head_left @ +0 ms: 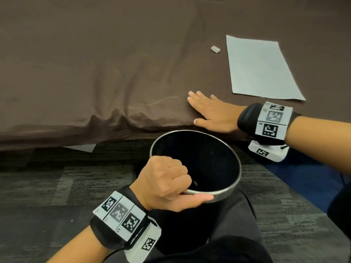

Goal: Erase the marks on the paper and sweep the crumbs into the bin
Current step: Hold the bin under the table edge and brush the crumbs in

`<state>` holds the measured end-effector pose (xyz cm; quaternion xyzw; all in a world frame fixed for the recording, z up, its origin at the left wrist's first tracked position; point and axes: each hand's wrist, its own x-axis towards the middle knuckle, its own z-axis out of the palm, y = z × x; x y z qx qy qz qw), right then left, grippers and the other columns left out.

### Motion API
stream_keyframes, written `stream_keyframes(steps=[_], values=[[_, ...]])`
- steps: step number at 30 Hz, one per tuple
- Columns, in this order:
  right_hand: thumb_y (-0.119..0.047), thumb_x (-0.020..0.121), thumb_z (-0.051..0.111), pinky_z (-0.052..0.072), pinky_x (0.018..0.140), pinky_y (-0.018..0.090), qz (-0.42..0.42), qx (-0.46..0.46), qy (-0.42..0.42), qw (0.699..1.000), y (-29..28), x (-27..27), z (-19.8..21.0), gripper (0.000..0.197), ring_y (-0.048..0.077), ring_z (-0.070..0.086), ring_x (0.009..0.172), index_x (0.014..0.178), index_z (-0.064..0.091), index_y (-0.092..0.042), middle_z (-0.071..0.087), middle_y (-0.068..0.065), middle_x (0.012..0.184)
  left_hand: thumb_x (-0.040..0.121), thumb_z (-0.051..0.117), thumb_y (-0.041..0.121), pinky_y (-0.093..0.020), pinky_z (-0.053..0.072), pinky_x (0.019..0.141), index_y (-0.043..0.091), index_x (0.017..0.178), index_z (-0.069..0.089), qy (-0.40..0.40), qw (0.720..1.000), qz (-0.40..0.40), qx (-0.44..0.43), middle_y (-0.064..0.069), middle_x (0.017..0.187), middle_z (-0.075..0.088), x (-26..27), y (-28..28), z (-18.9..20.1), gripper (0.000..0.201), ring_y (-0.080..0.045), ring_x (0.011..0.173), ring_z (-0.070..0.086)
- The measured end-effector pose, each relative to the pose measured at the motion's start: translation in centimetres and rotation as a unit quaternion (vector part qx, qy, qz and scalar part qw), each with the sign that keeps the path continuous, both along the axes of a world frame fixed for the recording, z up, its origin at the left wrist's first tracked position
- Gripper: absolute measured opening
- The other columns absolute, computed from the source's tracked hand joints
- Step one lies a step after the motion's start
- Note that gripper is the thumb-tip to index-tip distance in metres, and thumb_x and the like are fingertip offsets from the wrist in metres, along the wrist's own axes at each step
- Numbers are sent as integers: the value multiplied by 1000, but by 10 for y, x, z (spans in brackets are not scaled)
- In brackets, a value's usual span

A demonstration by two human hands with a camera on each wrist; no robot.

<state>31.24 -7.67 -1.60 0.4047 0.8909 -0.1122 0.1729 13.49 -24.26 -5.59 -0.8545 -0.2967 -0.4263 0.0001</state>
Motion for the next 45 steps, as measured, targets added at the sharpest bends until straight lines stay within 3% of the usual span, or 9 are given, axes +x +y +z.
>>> stream_keyframes(steps=[9, 15, 18, 23, 28, 32, 36, 41, 45], values=[[-48, 101, 20, -1, 120, 45, 80, 24, -4, 996, -19, 6, -11, 69, 17, -17, 146, 152, -8, -12, -18, 3, 159, 81, 78, 40, -25, 18, 42, 14, 43, 33, -44, 999, -8, -14, 2, 45, 26, -4, 7, 5, 64, -9, 48, 18], [-47, 97, 27, 34, 110, 25, 110, -152, 194, 963, -65, 29, 13, 52, 9, 47, 130, 143, 43, -28, 55, -1, 139, 81, 78, 41, -23, 16, 49, 14, 43, 34, -48, 999, -10, -15, 2, 45, 27, -6, 8, 8, 63, -9, 51, 17], [-48, 99, 27, 23, 115, 21, 43, -35, 238, 970, -37, 23, 14, 56, 3, 28, 140, 148, 34, -23, 34, -5, 153, 81, 77, 40, -26, 17, 43, 14, 43, 34, -39, 999, -11, -19, 2, 45, 26, -6, 9, 11, 64, -11, 45, 19], [-55, 97, 19, 3, 121, 45, 17, -18, 34, 999, 1, 2, -7, 73, 13, -14, 146, 153, -2, -14, -13, 1, 160, 82, 77, 40, -30, 18, 38, 13, 42, 33, -41, 999, -13, -24, 1, 45, 25, -7, 10, 9, 65, -13, 42, 20], [-45, 100, 23, 1, 121, 31, 213, -109, 54, 969, -51, 18, -4, 60, 4, -6, 146, 153, 15, -17, 6, -6, 161, 81, 78, 40, -28, 18, 43, 13, 41, 34, -52, 998, -9, -23, 1, 44, 26, -7, 9, 8, 65, -12, 45, 19], [-44, 100, 28, 5, 120, 22, 153, -41, 154, 975, -37, 21, 6, 59, 3, -1, 147, 152, 23, -16, 10, -7, 160, 81, 78, 40, -29, 19, 40, 12, 41, 34, -46, 998, -14, -30, 1, 44, 26, -7, 10, 9, 65, -12, 44, 19], [-57, 96, 20, 5, 120, 45, 35, 20, 3, 999, 0, 9, -5, 76, 17, -16, 146, 153, -1, -11, -17, 5, 159, 81, 78, 40, -28, 19, 39, 13, 42, 33, -43, 998, -15, -34, 2, 44, 26, -6, 9, 11, 66, -12, 42, 20], [-39, 102, 27, -4, 120, 32, 189, -79, 51, 977, -47, 4, -4, 59, 13, -7, 148, 154, 11, -15, -2, 2, 161, 82, 77, 40, -26, 18, 45, 12, 42, 35, -52, 998, -11, -27, 0, 44, 27, -6, 8, 10, 65, -13, 44, 21], [-39, 102, 31, 0, 120, 30, 130, -38, 150, 979, -40, 4, 0, 58, 11, -7, 148, 153, 18, -14, 0, 1, 161, 82, 78, 39, -28, 20, 41, 11, 41, 35, -45, 998, -14, -29, 0, 45, 27, -6, 8, 9, 65, -14, 43, 22]])
